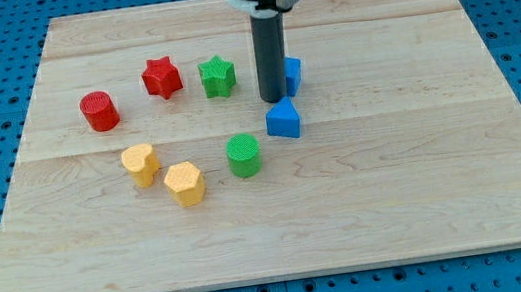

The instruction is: Push the blue blocks closer diagonally to the top right of the green circle

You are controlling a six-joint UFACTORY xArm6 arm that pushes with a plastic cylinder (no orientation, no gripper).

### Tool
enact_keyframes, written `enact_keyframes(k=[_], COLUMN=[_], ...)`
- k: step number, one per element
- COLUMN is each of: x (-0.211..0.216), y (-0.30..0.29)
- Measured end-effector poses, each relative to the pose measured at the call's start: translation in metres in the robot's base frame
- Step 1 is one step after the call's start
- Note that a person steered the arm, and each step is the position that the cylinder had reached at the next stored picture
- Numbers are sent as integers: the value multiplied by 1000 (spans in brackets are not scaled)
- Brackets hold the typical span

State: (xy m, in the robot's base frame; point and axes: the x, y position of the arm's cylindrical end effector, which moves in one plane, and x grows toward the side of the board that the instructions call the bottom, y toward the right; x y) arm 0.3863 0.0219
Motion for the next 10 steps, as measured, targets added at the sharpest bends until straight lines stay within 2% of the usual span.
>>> enact_keyframes(k=[2,3,4,5,6,7,8,9,10], x=[-60,21,88,79,31,7,24,-19,-45], y=[29,66,56,-12,-4,52,68,62,60])
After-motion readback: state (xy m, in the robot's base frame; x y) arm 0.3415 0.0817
